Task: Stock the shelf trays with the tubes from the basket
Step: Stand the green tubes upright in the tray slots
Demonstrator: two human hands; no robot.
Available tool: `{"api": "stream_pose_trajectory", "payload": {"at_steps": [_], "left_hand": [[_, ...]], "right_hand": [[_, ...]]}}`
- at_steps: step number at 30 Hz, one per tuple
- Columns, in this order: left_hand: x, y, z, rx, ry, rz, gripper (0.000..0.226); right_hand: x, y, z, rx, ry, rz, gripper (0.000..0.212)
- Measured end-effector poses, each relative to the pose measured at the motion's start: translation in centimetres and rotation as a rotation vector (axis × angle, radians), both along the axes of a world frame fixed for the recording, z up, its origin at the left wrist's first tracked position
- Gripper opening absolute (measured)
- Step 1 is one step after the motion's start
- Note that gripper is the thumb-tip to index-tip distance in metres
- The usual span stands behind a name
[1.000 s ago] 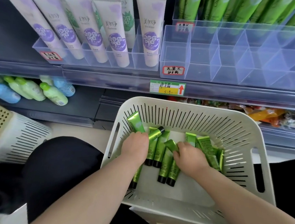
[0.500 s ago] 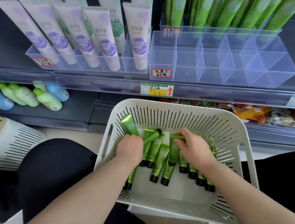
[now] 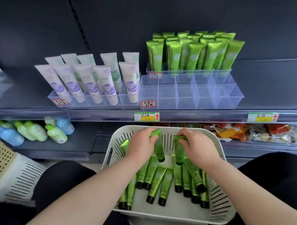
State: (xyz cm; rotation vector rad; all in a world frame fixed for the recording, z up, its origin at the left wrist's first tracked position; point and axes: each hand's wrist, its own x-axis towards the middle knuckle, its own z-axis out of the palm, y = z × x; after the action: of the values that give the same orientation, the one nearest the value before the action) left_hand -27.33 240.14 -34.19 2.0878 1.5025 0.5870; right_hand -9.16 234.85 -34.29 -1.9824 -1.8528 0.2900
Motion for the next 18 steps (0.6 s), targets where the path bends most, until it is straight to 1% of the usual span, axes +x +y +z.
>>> {"api": "stream_pose_trajectory", "payload": {"at_steps": [3,7,10,13,18], "left_hand": [[1.8,0.9,3.2,0.075,-0.022,-0.014,0.024],[4.2,1.9,8.2,0.139,-0.083,-0.019,0.021],[6.3,2.9,11.6,0.210,-0.136,-0.025,0.024],[8.5,4.0,14.8,0.267,-0.201,-0.038,0.027],[11.7,6.0,18.1,0.331,-0.256,-0.032,0.032]], "right_hand": [[1.3,-0.3,3.4,0.103,-0.040,-0.024,0.021],[3.4,-0.5,8.3,0.243,-0.003,-0.079,0.020],[5.0,0.0,11.7,0.341,0.010,-0.124,0.022],[7.5,1.4,15.1,0.438,0.014,-0.217,0.024],[11.6,4.5,17.5,0.547,-0.043,-0.307,0.021]]}}
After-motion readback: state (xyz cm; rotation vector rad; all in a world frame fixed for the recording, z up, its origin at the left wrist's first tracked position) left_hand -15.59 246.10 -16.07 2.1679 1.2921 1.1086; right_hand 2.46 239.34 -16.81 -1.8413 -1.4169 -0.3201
